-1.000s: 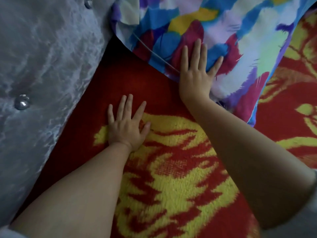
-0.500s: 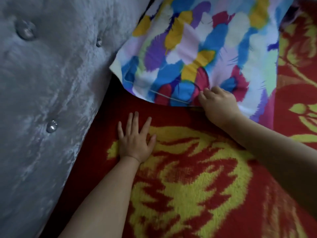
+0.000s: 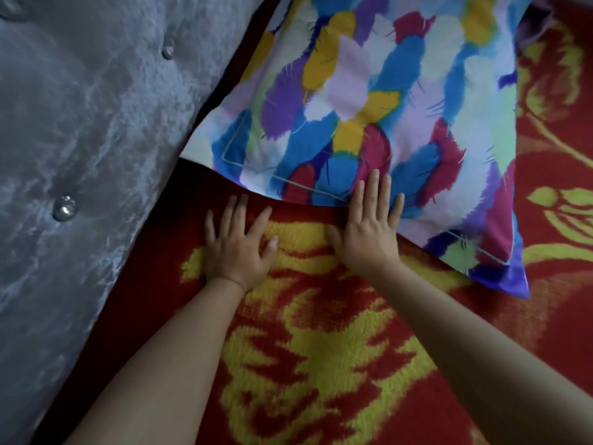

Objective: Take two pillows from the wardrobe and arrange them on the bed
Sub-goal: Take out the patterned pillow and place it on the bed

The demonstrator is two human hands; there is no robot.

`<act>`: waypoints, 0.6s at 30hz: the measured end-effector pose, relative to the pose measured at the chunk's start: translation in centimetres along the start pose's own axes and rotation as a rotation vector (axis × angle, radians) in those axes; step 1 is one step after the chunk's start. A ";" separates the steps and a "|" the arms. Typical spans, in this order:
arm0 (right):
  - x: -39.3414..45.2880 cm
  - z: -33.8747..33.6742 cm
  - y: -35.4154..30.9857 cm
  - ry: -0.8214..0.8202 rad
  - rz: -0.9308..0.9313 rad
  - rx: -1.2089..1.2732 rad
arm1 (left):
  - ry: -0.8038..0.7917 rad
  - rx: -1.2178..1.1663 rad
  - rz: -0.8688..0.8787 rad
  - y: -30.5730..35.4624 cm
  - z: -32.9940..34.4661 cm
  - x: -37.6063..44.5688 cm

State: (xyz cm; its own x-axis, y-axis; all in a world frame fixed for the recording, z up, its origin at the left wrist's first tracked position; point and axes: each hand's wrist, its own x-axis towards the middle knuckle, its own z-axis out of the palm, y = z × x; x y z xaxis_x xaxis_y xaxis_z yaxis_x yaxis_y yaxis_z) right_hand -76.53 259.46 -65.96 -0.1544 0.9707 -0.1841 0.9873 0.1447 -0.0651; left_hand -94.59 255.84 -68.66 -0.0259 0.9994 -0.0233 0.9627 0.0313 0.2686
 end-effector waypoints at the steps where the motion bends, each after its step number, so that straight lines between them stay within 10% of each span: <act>1: -1.5 0.7 -0.6 -0.010 -0.022 0.078 | -0.001 -0.005 -0.006 0.0 0.0 0.0; 18: -9.1 6.0 -1.4 0.057 -0.098 0.146 | -0.186 0.129 0.009 0.1 1.7 -8.9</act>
State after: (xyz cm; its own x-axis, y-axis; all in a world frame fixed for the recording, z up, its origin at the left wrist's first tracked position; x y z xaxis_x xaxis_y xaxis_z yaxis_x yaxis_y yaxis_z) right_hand -76.68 249.30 -70.05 -0.2432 0.9632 -0.1141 0.9512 0.2138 -0.2226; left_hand -93.77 246.94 -70.01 0.0214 0.9791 -0.2023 0.9895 0.0082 0.1442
